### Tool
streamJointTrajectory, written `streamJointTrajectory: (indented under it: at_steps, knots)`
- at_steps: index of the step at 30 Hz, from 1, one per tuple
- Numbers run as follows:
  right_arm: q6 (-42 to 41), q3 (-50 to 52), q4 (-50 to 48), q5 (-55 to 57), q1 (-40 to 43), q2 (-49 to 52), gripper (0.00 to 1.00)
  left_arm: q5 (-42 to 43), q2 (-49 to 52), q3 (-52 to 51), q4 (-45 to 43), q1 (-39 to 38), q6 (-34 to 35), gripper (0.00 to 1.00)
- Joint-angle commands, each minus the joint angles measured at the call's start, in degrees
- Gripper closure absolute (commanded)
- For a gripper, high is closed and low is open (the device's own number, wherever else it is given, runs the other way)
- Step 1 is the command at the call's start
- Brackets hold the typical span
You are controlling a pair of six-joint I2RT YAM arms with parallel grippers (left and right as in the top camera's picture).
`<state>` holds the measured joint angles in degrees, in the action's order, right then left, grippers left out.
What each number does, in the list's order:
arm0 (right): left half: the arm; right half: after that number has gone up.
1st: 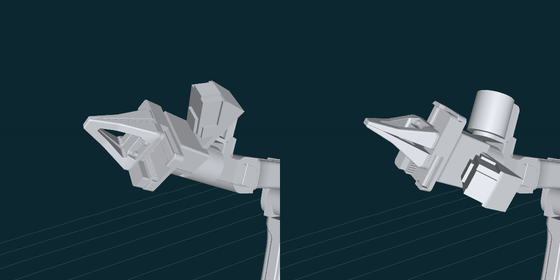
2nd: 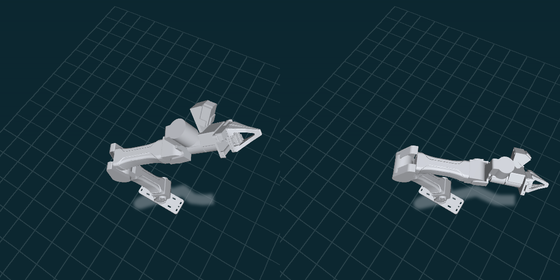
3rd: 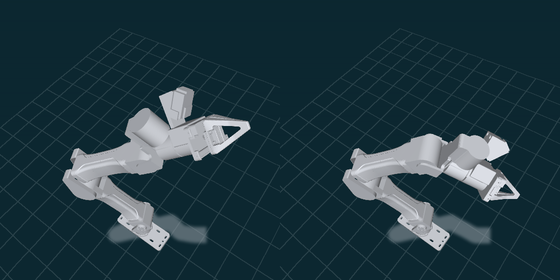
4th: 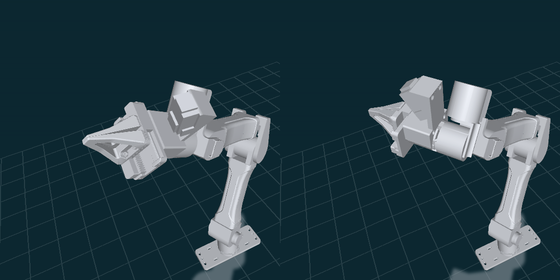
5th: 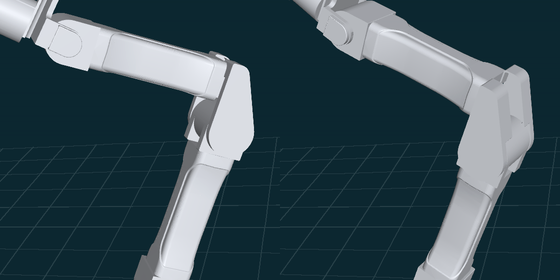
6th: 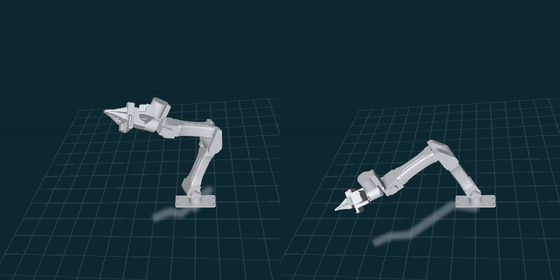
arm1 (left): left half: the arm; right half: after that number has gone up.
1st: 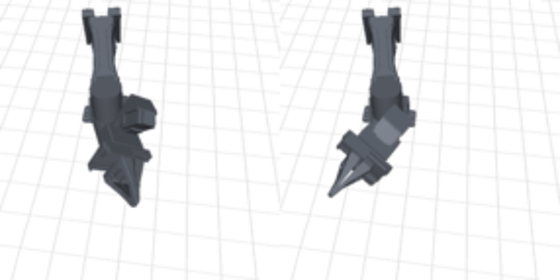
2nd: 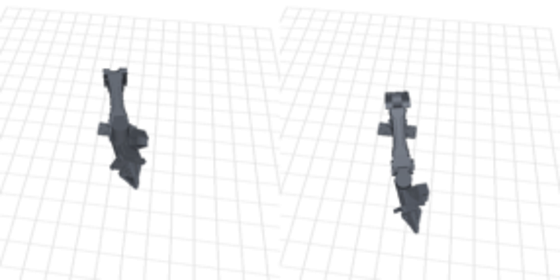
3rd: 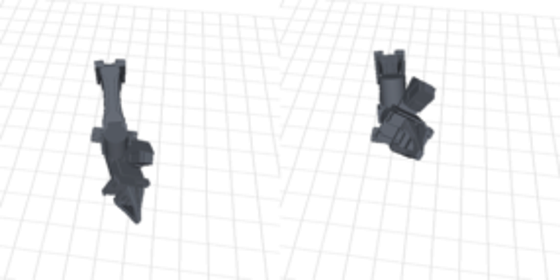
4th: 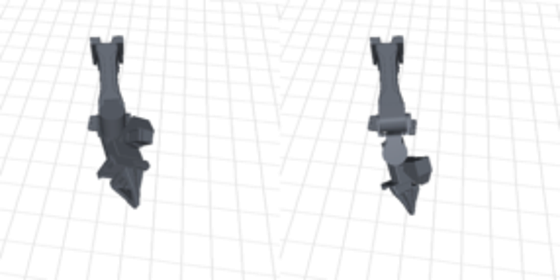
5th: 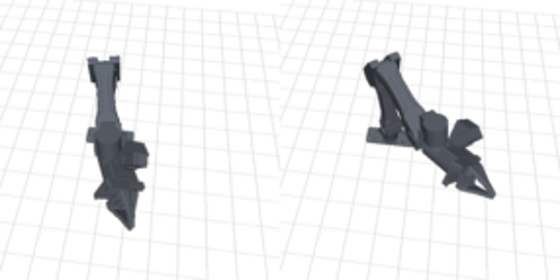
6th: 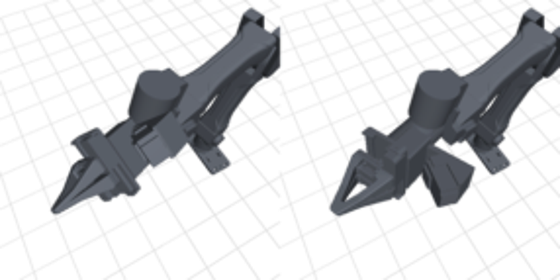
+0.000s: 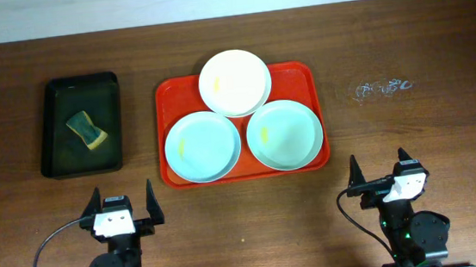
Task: Clean dirty plates on tray and stack at the side
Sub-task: 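Move the left gripper toward the sponge in the black tray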
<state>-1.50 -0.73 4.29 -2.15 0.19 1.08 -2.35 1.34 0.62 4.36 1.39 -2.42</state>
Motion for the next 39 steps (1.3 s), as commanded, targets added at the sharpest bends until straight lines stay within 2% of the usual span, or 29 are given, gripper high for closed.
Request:
streamJointTrajectory:
  at_steps: [1,23,24,25,26,27,28,29,30,31,32,33,34,35,36,38,39]
  knots:
    - [-0.26,0.42,0.20,0.92,0.59,0.20,0.02,-0.02,0.20,-0.09,0.31,-0.22,-0.90,0.01]
    - [-0.26,0.42,0.20,0.92,0.59,0.20,0.01,0.20,0.20,-0.09,-0.09,-0.22,-0.87,0.01]
    - [-0.26,0.42,0.20,0.92,0.59,0.20,0.01,7.04,0.20,-0.09,-0.76,-0.26,3.65,0.01]
    - [-0.26,0.42,0.20,0.92,0.59,0.20,0.01,25.44,0.20,-0.09,-1.62,-0.26,13.60,0.01]
    - [-0.26,0.42,0.20,0.92,0.59,0.20,0.01,42.58,0.20,-0.09,-3.72,-0.26,23.32,0.01]
    - [-0.26,0.42,0.20,0.92,0.59,0.20,0.01,52.78,0.20,-0.07,-8.74,-0.26,31.12,0.01]
    - [-0.26,0.42,0.20,0.92,0.59,0.20,0.01,53.88,0.20,-0.07,-14.88,-0.26,35.71,0.01]
    - [-0.26,0.42,0.20,0.92,0.59,0.20,0.01,53.83,0.20,-0.07,-31.32,-0.26,40.63,0.01]
    - [-0.26,0.42,0.20,0.92,0.59,0.20,0.02,53.57,0.20,-0.07,-42.64,-0.26,40.57,0.01]
    - [-0.26,0.42,0.20,0.92,0.59,0.20,0.02,47.78,0.20,0.63,-58.47,-0.11,40.57,0.01]
    - [-0.26,0.42,0.20,0.92,0.59,0.20,0.01,44.35,0.20,2.45,-58.77,-0.11,40.46,0.01]
    - [-0.26,0.42,0.20,0.92,0.59,0.20,0.02,43.43,0.37,7.17,-53.68,-0.11,35.15,0.01]
    - [-0.26,0.42,0.20,0.92,0.59,0.20,0.01,43.41,1.29,13.14,-43.52,-0.11,28.63,0.01]
    - [-0.26,0.42,0.20,0.92,0.59,0.20,0.01,43.10,4.46,22.82,-26.08,-0.11,17.86,0.01]
    - [-0.26,0.42,0.20,0.92,0.59,0.20,0.01,39.21,9.18,31.98,-9.22,-0.11,11.08,0.01]
    - [-0.26,0.42,0.20,0.92,0.59,0.20,0.01,28.65,21.38,48.11,16.26,-0.11,4.02,0.01]
    - [-0.26,0.42,0.20,0.94,0.59,0.20,0.02,26.64,31.93,58.12,27.26,-0.11,-3.23,0.01]
